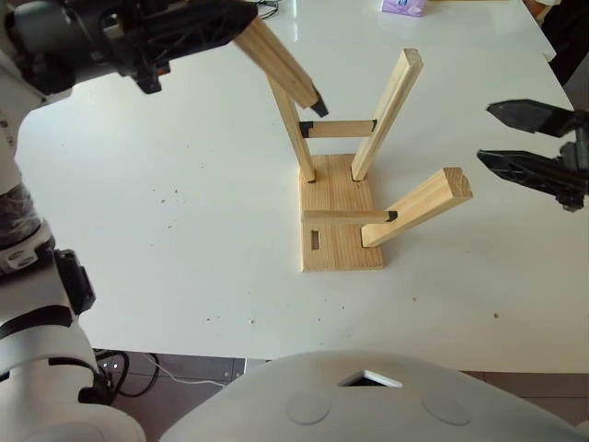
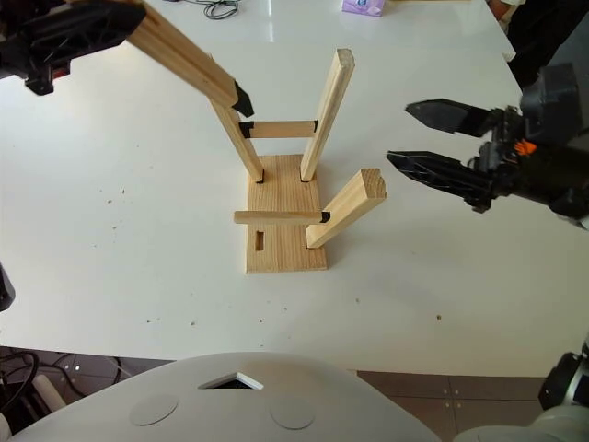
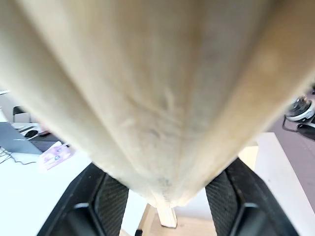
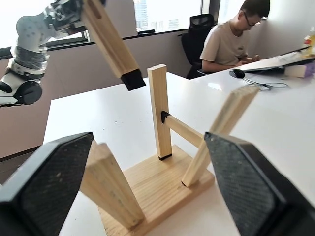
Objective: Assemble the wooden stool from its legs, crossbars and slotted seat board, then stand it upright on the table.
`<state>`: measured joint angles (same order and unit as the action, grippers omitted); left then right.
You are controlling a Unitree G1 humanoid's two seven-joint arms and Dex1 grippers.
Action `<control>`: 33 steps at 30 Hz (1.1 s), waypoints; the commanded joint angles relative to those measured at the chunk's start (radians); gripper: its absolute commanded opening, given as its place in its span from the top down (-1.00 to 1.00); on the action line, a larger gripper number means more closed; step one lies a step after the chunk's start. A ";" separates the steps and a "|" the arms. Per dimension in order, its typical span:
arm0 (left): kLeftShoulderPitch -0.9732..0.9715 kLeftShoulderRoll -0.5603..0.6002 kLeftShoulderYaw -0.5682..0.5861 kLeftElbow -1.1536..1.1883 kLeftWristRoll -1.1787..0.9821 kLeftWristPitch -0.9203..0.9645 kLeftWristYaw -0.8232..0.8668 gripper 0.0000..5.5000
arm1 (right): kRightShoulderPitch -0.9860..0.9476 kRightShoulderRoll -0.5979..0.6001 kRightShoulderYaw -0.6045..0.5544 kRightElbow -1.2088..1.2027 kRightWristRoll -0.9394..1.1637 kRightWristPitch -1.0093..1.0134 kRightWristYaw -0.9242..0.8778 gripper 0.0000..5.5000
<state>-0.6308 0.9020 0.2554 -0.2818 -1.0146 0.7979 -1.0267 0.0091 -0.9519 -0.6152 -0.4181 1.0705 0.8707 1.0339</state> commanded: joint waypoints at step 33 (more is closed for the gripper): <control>0.600 -0.145 -0.189 -0.178 0.405 -0.511 -0.171 0.26 | 0.344 0.013 0.056 -0.071 -0.197 -0.161 0.164 -0.51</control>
<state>-0.0407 0.7685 0.0779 -0.4400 -0.6063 0.2889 -1.2141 0.3679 -0.9173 -0.5715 -0.4907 0.8852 0.7156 1.1946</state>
